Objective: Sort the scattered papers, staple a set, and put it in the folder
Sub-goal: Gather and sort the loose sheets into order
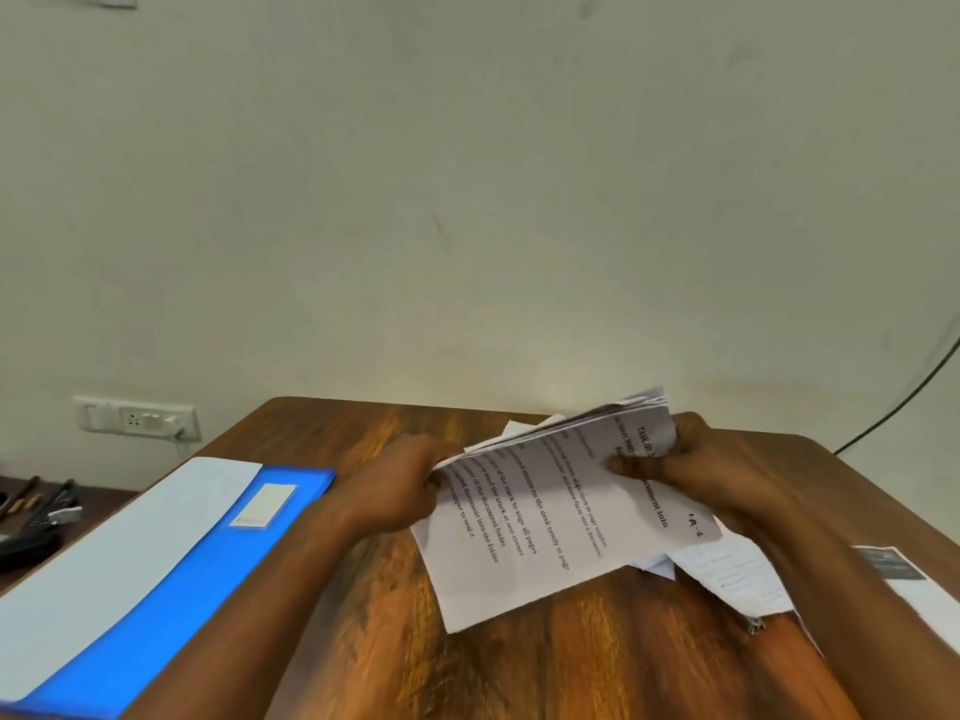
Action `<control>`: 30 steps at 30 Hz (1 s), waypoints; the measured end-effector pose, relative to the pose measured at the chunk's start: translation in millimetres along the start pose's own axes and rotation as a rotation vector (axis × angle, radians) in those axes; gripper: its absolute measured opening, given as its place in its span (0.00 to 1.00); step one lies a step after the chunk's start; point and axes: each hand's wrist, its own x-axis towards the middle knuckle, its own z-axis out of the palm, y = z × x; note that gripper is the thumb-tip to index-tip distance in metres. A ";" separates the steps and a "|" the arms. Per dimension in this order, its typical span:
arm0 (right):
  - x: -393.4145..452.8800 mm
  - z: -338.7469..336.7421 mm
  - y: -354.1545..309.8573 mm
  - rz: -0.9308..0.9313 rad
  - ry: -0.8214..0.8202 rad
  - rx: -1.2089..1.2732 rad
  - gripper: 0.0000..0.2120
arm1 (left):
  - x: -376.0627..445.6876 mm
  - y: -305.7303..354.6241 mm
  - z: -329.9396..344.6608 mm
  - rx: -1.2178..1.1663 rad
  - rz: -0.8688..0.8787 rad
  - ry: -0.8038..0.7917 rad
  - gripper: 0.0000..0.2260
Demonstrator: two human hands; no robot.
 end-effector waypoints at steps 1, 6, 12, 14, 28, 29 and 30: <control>-0.1 3.1 6.5 0.004 0.028 0.013 0.12 | -0.7 -5.0 -0.6 -0.019 -0.021 0.018 0.15; -2.9 15.6 34.1 0.073 0.136 0.227 0.18 | -12.7 -21.1 10.8 -0.387 -0.225 0.375 0.11; -8.6 31.5 58.7 0.071 0.134 0.487 0.30 | -29.9 -23.0 43.9 -1.090 -0.406 0.425 0.18; -10.6 41.9 67.1 0.078 0.107 0.557 0.29 | -34.2 -17.3 57.5 -1.134 -0.470 0.376 0.14; -11.8 62.1 92.9 0.136 0.265 0.482 0.13 | -26.1 -16.3 72.0 -0.881 -0.465 0.347 0.06; -12.7 63.4 94.2 0.141 0.245 0.502 0.19 | -24.8 -14.8 73.5 -0.868 -0.441 0.381 0.07; -16.5 67.2 96.4 0.161 0.232 0.505 0.21 | -24.3 -15.4 76.7 -0.849 -0.421 0.422 0.09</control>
